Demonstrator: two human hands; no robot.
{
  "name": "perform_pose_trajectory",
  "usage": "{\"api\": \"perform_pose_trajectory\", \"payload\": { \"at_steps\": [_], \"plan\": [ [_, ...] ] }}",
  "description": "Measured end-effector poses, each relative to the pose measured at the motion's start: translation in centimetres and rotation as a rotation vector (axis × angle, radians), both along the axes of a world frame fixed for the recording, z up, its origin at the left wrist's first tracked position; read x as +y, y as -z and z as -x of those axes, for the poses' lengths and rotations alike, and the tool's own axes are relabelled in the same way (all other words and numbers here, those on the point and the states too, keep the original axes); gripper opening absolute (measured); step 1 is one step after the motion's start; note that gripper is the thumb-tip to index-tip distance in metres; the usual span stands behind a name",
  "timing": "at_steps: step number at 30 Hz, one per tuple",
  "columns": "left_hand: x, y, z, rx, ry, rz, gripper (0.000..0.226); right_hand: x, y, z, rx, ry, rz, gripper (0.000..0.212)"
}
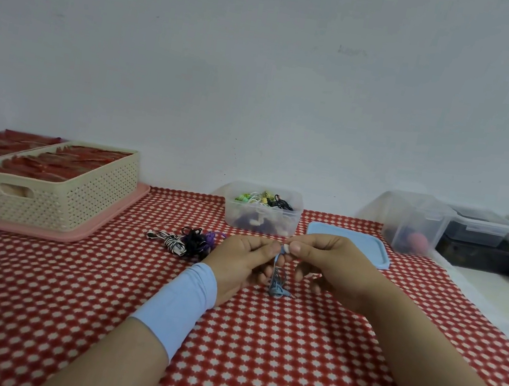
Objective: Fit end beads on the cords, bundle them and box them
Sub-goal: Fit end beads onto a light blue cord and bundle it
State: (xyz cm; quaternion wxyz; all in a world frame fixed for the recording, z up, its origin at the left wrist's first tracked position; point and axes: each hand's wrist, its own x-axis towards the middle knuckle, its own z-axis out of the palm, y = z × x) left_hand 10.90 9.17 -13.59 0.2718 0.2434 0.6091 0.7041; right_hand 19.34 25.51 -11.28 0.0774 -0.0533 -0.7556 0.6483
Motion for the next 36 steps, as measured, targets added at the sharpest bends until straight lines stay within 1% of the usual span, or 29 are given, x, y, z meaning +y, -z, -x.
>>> {"api": "perform_pose_trajectory", "payload": {
  "at_steps": [10, 16, 19, 22, 25, 29, 36],
  "plan": [
    [-0.18, -0.07, -0.01, -0.026, 0.037, -0.028, 0.019, -0.44, -0.36, -0.12, -0.019, 0.003, 0.031, 0.018],
    [-0.19, 0.03, 0.06, -0.026, 0.057, -0.006, 0.020, -0.60, -0.15, -0.06, 0.033, 0.028, -0.061, 0.014],
    [-0.14, -0.09, -0.03, -0.061, 0.054, -0.028, 0.019, -0.70, -0.08, -0.02, 0.074, 0.046, -0.095, 0.013],
    [0.05, -0.19, -0.16, -0.129, 0.059, -0.083, 0.019, -0.65, -0.05, 0.00, 0.091, 0.043, -0.068, 0.013],
    [0.06, -0.20, -0.20, -0.160, 0.040, -0.115, 0.018, -0.65, -0.17, -0.03, 0.074, 0.020, -0.006, 0.017],
    [-0.11, -0.29, -0.07, -0.143, 0.034, -0.092, 0.019, -0.66, -0.10, -0.01, 0.076, 0.010, 0.025, 0.016],
    [-0.04, -0.24, -0.08, -0.127, 0.042, -0.075, 0.020, -0.69, -0.32, -0.10, 0.137, 0.042, -0.064, 0.015]
  ]
}}
